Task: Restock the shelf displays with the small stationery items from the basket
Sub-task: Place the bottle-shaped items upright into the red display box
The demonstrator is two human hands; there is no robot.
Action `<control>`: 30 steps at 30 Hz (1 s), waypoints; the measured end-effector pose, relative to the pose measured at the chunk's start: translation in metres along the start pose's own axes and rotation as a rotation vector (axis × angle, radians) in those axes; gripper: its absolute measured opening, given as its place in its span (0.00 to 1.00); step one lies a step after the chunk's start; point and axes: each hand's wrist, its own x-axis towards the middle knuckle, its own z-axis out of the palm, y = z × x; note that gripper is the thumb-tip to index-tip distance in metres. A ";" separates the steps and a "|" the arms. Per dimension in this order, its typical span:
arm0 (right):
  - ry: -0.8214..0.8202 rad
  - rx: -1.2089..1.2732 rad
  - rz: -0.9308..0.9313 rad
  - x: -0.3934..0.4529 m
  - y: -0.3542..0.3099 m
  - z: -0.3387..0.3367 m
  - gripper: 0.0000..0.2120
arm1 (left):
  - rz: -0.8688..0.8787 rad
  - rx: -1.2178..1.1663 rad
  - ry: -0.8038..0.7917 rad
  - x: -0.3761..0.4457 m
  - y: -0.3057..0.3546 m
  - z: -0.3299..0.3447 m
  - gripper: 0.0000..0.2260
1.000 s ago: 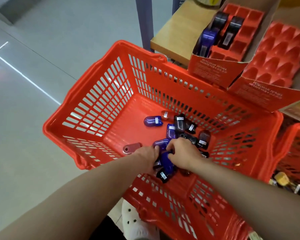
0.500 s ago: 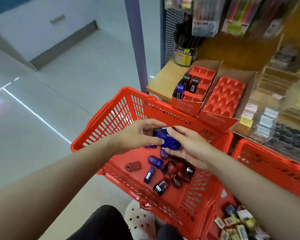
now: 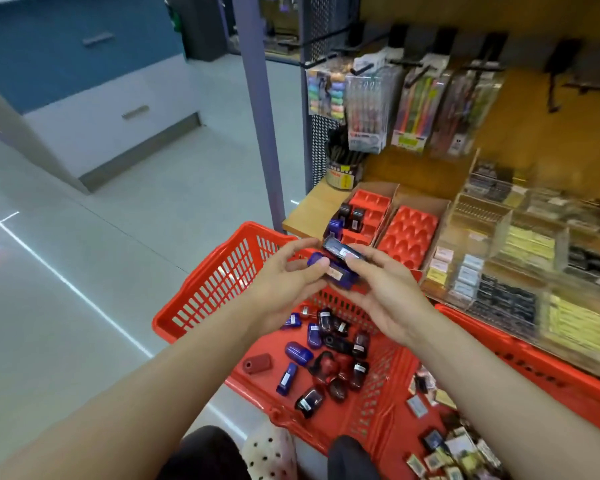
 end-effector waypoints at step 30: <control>0.193 -0.955 -0.367 0.105 -0.072 -0.054 0.15 | -0.044 -0.402 0.202 0.123 0.009 -0.019 0.15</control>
